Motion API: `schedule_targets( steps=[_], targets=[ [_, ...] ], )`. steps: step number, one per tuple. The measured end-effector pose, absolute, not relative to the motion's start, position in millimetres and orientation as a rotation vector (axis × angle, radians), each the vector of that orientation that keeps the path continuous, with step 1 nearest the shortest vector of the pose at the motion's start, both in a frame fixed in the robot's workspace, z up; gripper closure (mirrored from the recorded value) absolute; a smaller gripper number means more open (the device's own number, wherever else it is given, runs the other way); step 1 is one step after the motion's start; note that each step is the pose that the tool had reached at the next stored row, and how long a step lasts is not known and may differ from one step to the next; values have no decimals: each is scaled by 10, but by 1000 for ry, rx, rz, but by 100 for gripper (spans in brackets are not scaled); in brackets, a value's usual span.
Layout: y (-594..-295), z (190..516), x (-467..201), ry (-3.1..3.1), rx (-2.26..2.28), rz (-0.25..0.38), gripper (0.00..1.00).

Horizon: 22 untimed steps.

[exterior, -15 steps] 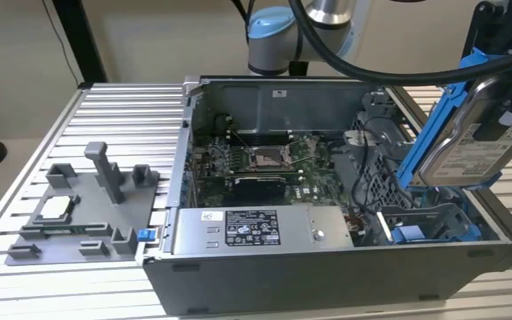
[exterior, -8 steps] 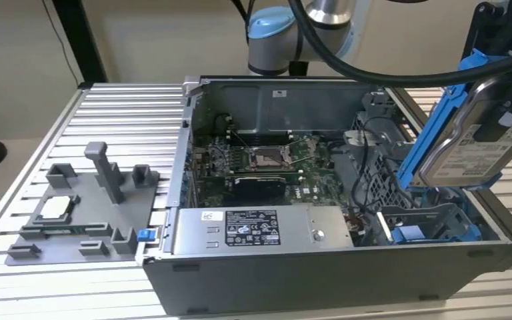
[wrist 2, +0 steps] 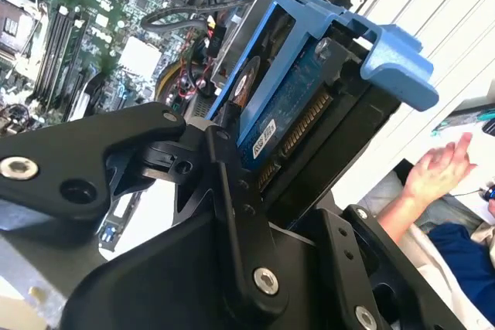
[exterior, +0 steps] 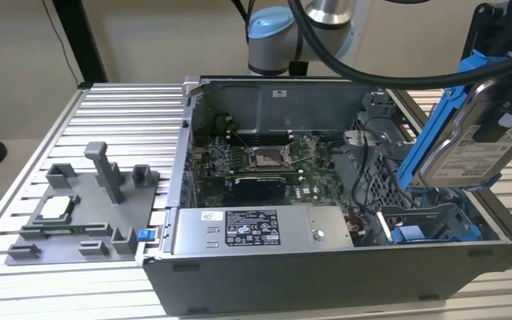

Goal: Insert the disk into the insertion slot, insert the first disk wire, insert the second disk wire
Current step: 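Insert the disk into the insertion slot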

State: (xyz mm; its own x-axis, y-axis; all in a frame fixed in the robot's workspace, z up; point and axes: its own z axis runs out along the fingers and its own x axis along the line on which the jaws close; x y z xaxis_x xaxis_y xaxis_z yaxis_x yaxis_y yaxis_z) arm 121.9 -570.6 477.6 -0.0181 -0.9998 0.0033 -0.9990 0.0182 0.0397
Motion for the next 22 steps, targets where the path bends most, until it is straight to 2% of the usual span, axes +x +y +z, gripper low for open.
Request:
schedule_targets(
  steps=[22],
  targets=[
    [-5733,4634,1263,-2220,2180,-41,100]
  ],
)
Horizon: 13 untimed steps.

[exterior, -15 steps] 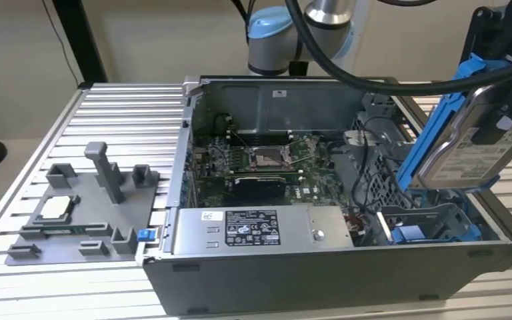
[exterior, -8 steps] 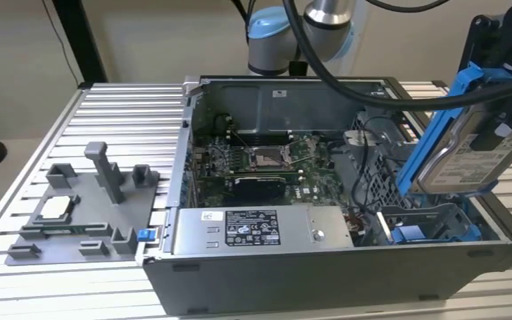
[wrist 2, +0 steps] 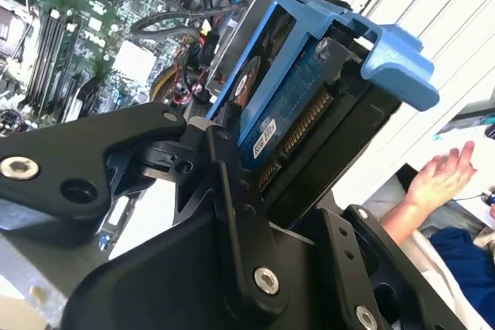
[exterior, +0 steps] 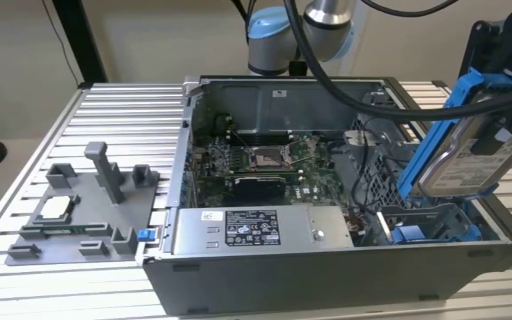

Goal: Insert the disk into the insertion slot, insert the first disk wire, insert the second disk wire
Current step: 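Insert the disk into the insertion slot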

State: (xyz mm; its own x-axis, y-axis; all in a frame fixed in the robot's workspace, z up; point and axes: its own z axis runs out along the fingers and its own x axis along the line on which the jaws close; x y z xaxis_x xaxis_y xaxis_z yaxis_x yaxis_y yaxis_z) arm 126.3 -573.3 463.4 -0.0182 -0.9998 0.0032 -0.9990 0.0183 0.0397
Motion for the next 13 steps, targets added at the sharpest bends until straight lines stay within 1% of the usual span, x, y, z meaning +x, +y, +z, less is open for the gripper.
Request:
schedule_targets(
  steps=[13],
  targets=[
    [-5737,4568,1275,-2220,2180,-41,100]
  ],
)
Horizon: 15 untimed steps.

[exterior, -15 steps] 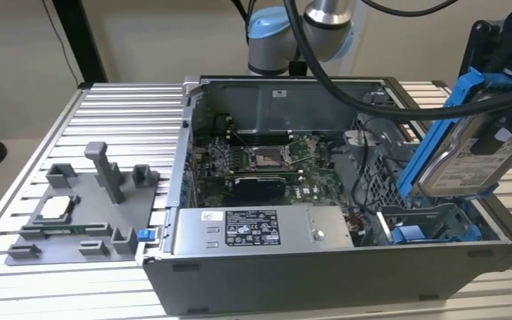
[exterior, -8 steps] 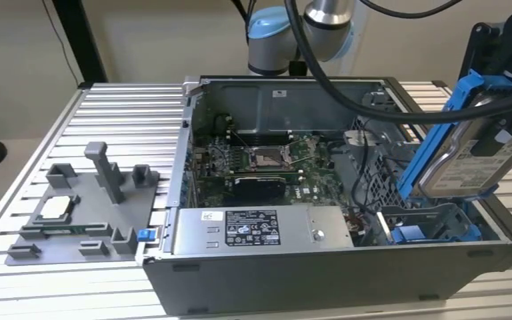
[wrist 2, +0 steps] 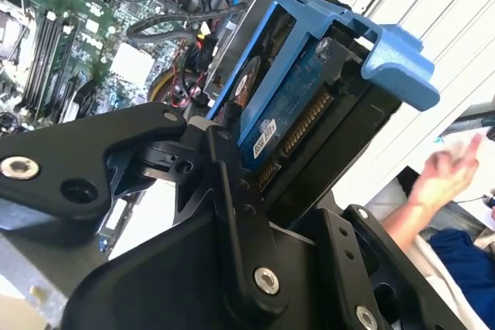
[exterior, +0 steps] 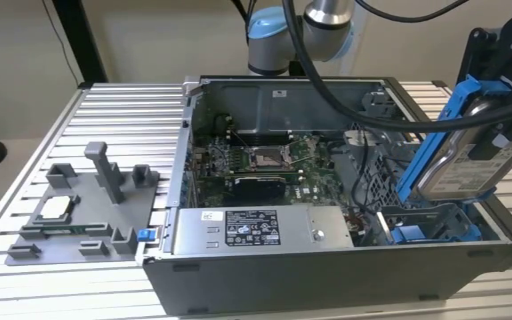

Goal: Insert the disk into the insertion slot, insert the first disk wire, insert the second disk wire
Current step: 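Insert the disk into the insertion slot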

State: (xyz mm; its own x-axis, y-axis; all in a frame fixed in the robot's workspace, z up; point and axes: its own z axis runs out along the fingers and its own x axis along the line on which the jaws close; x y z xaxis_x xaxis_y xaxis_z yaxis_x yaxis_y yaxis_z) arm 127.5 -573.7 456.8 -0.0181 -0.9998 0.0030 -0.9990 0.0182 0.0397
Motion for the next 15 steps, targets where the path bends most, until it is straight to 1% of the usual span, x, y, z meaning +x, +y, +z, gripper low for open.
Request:
schedule_targets(
  steps=[15],
  targets=[
    [-5739,4483,1275,-2220,2180,-41,100]
  ],
)
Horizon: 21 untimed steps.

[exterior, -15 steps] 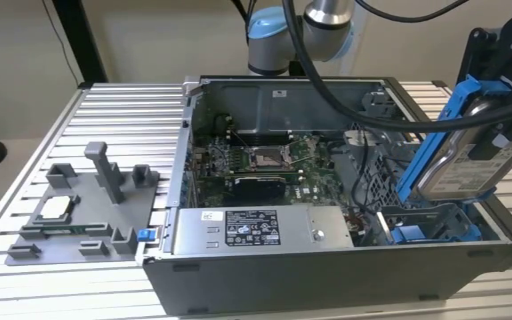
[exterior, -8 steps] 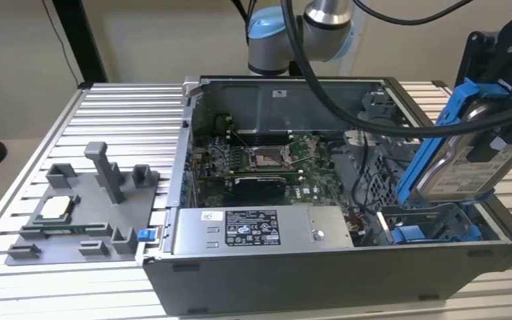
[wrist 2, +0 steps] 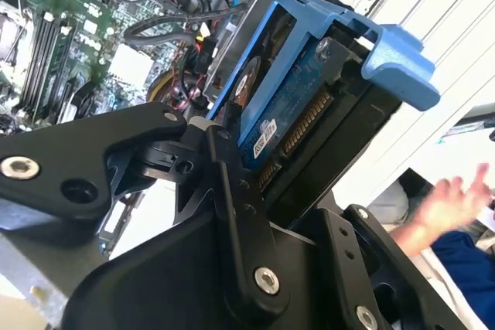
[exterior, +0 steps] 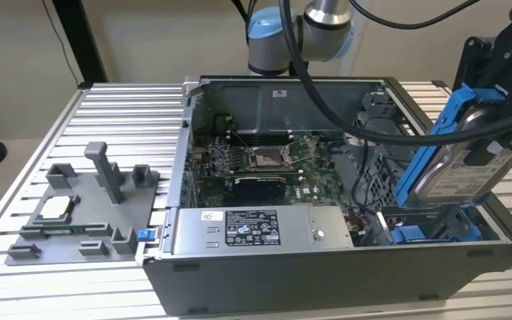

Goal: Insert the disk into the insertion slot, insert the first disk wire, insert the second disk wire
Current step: 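Insert the disk into the insertion slot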

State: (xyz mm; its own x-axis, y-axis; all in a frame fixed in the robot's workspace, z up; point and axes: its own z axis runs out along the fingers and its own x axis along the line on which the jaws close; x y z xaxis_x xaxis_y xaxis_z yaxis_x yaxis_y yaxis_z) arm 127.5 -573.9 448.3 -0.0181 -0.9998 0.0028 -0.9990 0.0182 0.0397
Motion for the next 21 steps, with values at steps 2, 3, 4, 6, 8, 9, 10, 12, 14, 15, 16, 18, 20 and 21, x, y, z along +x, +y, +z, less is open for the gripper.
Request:
schedule_targets(
  steps=[2,3,4,6,8,9,10,12,14,15,16,18,20,21],
  targets=[
    [-5740,4430,1275,-2220,2180,-41,100],
    [-5740,4412,1276,-2220,2180,-41,100],
    [-5740,4394,1276,-2220,2180,-41,100],
    [-5740,4359,1277,-2220,2180,-41,100],
    [-5740,4333,1277,-2220,2180,-41,100],
    [-5741,4324,1277,-2220,2180,-41,100],
    [-5742,4316,1277,-2220,2180,-41,100],
    [-5747,4302,1277,-2220,2180,-41,100],
    [-5755,4288,1278,-2220,2180,-41,100],
    [-5759,4279,1278,-2220,2180,-42,100],
    [-5763,4268,1280,-2220,2180,-42,100],
    [-5766,4247,1286,-2220,2181,-42,100],
    [-5767,4222,1292,-2221,2181,-44,100],
    [-5768,4206,1296,-2221,2181,-44,100]
  ],
)
